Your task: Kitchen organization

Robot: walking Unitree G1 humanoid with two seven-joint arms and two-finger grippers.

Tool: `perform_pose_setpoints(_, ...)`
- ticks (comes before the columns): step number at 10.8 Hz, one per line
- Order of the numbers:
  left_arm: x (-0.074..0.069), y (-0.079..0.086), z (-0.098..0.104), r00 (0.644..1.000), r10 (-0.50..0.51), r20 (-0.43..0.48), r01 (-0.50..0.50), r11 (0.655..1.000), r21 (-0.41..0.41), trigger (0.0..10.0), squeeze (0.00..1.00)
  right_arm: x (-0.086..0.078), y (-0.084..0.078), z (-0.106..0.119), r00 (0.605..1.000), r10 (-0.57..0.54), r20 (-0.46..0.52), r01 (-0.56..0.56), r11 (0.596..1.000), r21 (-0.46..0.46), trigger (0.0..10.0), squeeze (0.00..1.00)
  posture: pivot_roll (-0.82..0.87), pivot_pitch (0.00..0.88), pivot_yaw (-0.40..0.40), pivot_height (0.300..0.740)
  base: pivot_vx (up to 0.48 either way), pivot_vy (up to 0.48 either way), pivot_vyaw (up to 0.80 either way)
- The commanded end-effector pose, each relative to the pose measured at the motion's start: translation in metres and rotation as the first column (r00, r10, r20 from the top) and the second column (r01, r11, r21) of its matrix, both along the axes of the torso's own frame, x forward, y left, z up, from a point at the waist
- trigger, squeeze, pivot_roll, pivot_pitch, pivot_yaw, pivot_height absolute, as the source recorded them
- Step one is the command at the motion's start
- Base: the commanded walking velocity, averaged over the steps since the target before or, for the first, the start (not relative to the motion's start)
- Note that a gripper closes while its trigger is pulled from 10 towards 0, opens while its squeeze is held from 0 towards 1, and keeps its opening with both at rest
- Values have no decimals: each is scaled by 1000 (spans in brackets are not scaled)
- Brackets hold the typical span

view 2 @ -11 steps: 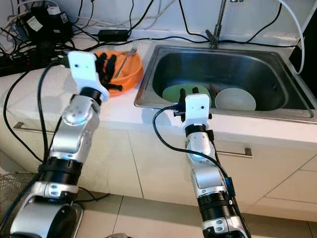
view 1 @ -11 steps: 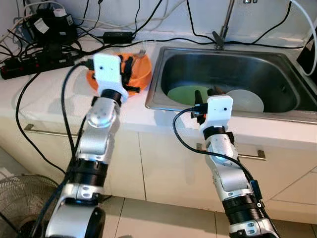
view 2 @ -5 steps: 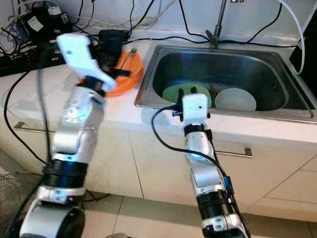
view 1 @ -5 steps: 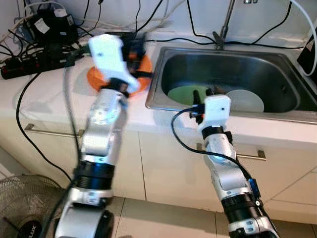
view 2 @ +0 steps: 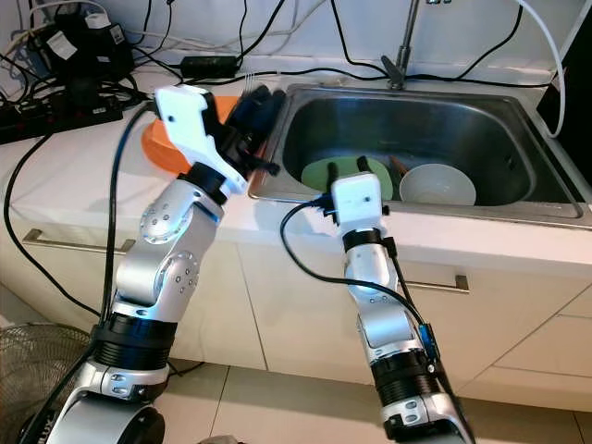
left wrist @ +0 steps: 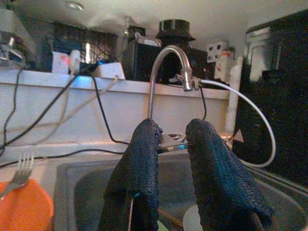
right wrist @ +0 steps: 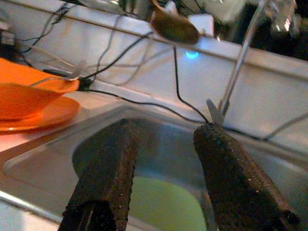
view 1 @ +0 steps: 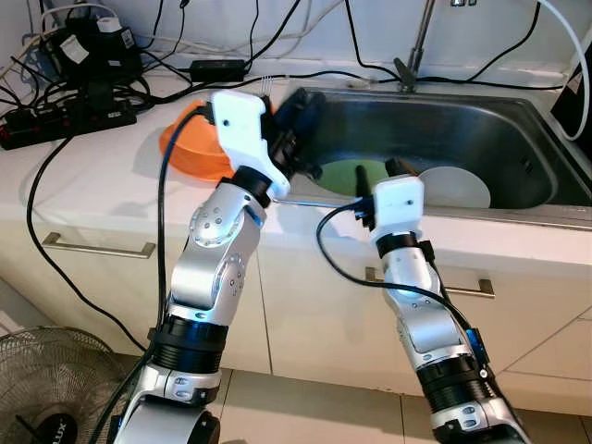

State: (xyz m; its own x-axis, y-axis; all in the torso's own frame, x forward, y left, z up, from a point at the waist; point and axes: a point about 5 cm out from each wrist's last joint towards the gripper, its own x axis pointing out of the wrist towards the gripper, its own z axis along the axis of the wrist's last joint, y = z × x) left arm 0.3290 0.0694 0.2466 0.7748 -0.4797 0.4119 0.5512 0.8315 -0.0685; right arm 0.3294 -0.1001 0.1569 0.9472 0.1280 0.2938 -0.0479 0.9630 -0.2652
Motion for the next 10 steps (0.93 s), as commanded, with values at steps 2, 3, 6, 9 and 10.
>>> perform_pose_setpoints(2,-4,-2,-1,999,-46,-11,46,999,27,10000,0,3,6,8,998,18,60,-14,997,-70,10000,0,135,0,33,740,0,0,0)
perform_pose_setpoints(3,-5,-3,-2,998,-55,-16,56,998,39,10000,0,3,7,7,998,19,63,-14,997,-77,10000,0,138,0,34,740,0,0,0)
perform_pose_setpoints(6,-12,-10,-18,987,-137,-84,147,981,124,10000,0,3,11,8,995,16,94,-5,994,-113,10000,0,138,0,41,740,0,0,0)
perform_pose_setpoints(9,-16,-8,-27,981,-153,-121,173,969,178,10000,0,3,10,7,994,-7,107,20,993,-119,10000,0,139,0,48,740,0,0,0)
perform_pose_setpoints(10,-16,-9,-28,978,-164,-131,187,964,187,10000,0,3,10,8,994,-11,110,24,993,-119,10000,0,139,0,48,740,0,0,0)
